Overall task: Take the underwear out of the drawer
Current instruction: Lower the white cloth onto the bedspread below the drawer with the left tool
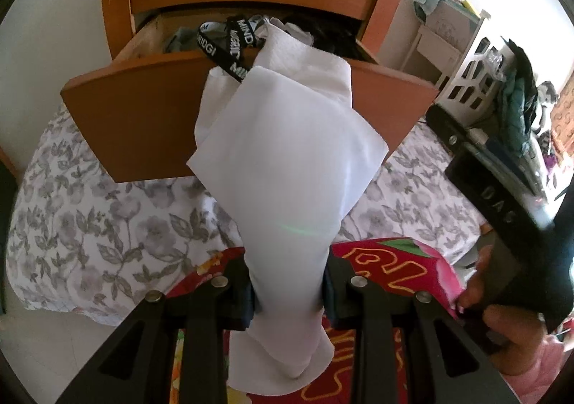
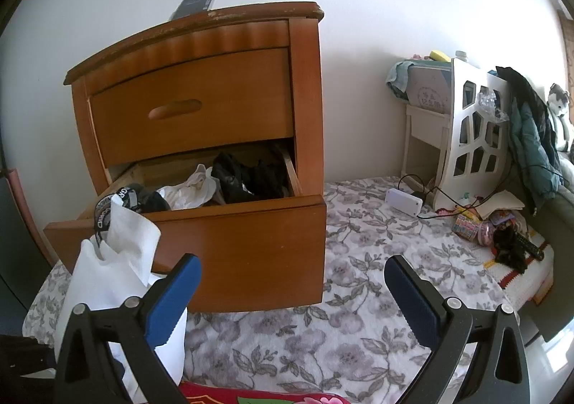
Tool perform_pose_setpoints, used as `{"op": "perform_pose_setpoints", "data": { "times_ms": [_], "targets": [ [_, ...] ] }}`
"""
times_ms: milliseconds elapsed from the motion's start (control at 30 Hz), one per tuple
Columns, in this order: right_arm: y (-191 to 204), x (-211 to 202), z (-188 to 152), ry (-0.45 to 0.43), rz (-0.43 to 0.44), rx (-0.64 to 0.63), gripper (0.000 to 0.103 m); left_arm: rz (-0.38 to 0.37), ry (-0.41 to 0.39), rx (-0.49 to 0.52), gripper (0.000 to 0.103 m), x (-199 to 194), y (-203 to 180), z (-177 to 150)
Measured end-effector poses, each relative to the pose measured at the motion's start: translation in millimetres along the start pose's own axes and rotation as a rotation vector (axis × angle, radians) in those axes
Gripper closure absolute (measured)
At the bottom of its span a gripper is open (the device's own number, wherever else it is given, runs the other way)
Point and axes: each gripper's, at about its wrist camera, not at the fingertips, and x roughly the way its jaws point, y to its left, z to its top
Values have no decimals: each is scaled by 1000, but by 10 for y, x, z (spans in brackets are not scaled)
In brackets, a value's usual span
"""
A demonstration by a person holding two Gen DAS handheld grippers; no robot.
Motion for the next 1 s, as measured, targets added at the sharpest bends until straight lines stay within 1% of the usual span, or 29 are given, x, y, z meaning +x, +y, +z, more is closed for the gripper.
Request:
{"op": "perform_pose_setpoints", "data": {
  "times_ms": [67, 167, 233, 367, 467, 567, 633, 667, 733, 800, 900, 1000],
  "targets": [
    [-7, -2, -1, -1, 1, 3, 0, 2, -34, -8, 73, -127, 44, 52],
    [-17, -11, 1, -4, 2, 10, 0, 40, -107, 8, 74, -386, 95, 146],
    [-18, -12, 0, -3, 2, 8, 0, 40, -148, 16, 74, -569, 135, 215],
    [-17, -13, 2, -2, 2, 8, 0, 49, -233, 87, 74, -1005, 161, 319],
    [-19, -15, 3, -1, 2, 11, 0, 84, -286, 162, 74, -1279, 138, 341],
    [-22, -16, 6, -1, 1, 15, 0, 140, -315, 252, 74, -1444, 115, 313],
    [-20, -16, 5, 0, 0, 14, 0, 190, -314, 302, 74, -1442, 99, 277],
    [-19, -17, 5, 0, 0, 13, 0, 200, -307, 323, 74, -1431, 86, 265],
    [-22, -17, 6, -1, 0, 13, 0, 195, -272, 385, 74, -1334, 41, 215],
    [-22, -13, 5, 0, 0, 13, 0, 176, -216, 432, 74, -1162, -41, 180],
    [-22, -19, 3, -2, 0, 13, 0, 159, -150, 454, 74, -842, -122, 190],
    [-24, -18, 3, -1, 1, 15, 0, 157, -102, 468, 74, -535, -162, 245]
  ]
}}
